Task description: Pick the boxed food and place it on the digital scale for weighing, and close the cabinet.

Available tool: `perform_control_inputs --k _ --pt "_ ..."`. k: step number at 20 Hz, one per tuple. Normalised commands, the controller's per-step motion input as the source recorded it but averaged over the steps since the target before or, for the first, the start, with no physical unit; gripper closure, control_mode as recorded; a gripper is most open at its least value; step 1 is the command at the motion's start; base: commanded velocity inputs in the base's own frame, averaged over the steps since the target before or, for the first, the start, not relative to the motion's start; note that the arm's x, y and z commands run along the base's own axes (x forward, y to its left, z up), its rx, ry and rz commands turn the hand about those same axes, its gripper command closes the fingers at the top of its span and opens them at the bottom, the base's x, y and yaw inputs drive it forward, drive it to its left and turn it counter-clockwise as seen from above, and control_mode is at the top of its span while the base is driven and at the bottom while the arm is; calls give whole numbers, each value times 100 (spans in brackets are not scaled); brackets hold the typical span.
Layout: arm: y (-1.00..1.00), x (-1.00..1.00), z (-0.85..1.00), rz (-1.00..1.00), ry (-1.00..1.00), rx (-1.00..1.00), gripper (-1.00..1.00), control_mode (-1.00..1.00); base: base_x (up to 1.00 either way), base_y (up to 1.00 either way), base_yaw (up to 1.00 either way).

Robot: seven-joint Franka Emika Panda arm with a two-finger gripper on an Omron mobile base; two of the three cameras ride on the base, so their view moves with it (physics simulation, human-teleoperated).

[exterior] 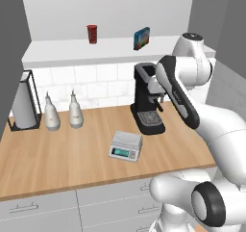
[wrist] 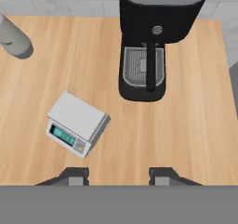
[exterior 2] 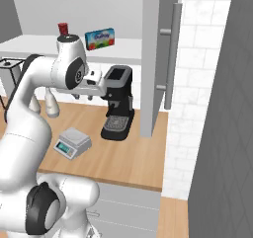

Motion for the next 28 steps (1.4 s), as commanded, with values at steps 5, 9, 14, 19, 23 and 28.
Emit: perform_control_inputs --k 5,9,14,19,23,28 --pt "4 -34 2 1 -10 0 -100 -100 0 0 0" --pt "32 -54 1 1 -24 0 -100 -100 0 0 0" --pt "40 -19 46 -2 -20 -1 -100 -100 0 0 0" --pt "15 -1 57 -7 -8 0 -100 -100 0 0 0" --pt "4 -1 42 -7 -9 0 -100 -100 0 0 0" --pt "1 0 26 -4 -5 0 -100 -100 0 0 0"
